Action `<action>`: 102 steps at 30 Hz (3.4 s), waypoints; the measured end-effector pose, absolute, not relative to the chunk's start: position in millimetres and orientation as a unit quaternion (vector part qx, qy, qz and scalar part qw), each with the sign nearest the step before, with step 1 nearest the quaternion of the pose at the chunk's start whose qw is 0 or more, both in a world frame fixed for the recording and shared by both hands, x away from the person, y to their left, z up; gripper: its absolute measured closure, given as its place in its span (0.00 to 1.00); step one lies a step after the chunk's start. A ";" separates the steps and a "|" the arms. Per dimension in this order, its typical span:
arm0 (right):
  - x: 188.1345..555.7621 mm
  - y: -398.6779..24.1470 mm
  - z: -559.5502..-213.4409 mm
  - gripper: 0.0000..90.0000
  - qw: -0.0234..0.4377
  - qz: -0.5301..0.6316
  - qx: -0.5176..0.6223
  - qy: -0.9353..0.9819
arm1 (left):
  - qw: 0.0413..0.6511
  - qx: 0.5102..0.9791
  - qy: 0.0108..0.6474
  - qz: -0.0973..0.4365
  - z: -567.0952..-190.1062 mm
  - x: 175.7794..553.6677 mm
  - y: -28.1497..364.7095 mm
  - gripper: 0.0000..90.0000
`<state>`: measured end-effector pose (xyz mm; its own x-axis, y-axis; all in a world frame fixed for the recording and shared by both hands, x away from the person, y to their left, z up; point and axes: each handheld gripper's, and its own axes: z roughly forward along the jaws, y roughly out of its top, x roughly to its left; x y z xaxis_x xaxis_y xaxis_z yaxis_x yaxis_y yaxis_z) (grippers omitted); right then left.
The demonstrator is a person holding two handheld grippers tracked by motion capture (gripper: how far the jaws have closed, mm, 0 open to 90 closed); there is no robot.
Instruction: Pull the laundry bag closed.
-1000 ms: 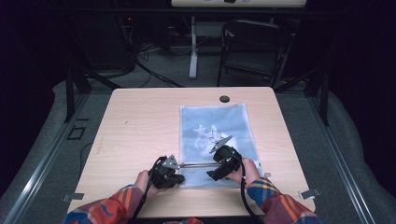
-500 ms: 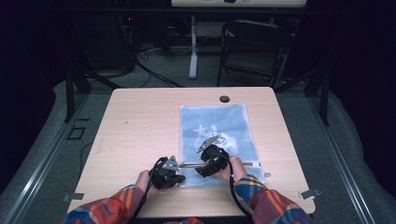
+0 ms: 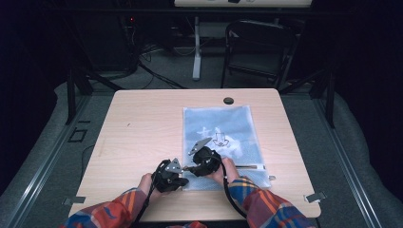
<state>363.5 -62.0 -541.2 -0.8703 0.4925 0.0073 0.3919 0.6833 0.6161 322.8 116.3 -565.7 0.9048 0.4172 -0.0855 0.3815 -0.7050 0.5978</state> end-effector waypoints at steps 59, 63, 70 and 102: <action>372.7 -47.8 -557.4 0.91 0.046 0.306 0.223 0.924 | 0.324 0.907 0.267 0.023 -567.8 334.4 119.6 1.00; 372.0 -48.4 -557.0 0.91 0.046 0.307 0.224 0.924 | 0.317 0.907 0.276 0.026 -567.1 333.3 118.5 1.00; 372.1 -53.1 -554.7 0.91 0.050 0.303 0.222 0.925 | 0.318 0.904 0.285 0.025 -567.4 333.0 119.4 1.00; 374.3 -59.9 -551.7 0.91 0.040 0.299 0.213 0.929 | 0.335 0.895 0.294 0.002 -571.4 339.4 114.3 1.00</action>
<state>374.3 -59.9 -551.7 -0.9059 0.4203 0.0523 0.3721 0.7309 0.5722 339.4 114.3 -571.4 0.8275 0.5271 -0.1933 0.5243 -0.6024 0.6018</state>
